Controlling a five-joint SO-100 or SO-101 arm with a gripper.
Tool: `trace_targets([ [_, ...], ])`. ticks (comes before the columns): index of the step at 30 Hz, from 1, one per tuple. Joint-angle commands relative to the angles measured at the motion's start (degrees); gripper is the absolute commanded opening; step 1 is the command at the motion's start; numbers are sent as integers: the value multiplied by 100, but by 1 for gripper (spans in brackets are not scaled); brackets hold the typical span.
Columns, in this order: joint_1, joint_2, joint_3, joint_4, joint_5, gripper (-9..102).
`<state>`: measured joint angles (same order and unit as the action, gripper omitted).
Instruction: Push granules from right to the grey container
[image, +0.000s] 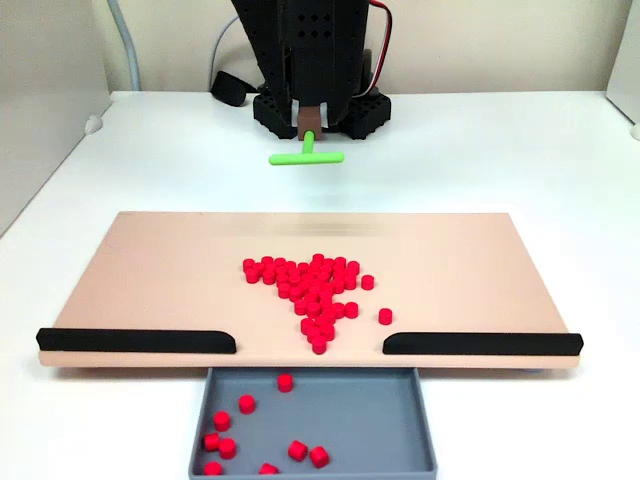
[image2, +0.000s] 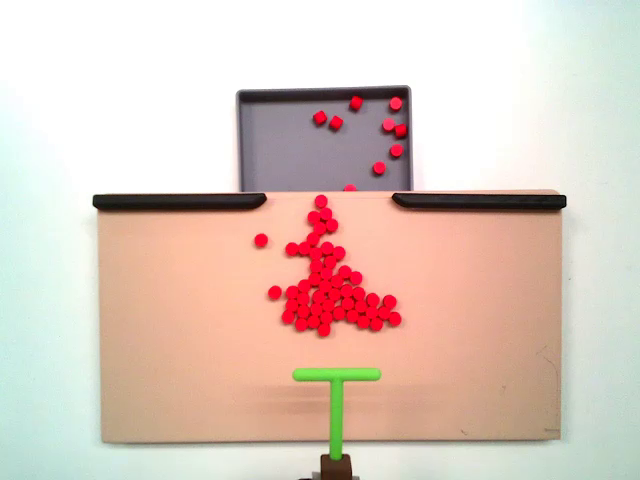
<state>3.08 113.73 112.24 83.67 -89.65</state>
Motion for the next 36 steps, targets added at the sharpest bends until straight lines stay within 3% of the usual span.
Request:
trace_targets([
  [1,9,220,-26,9,-26,0],
  [36,105,62,-26,9,-316,0],
])
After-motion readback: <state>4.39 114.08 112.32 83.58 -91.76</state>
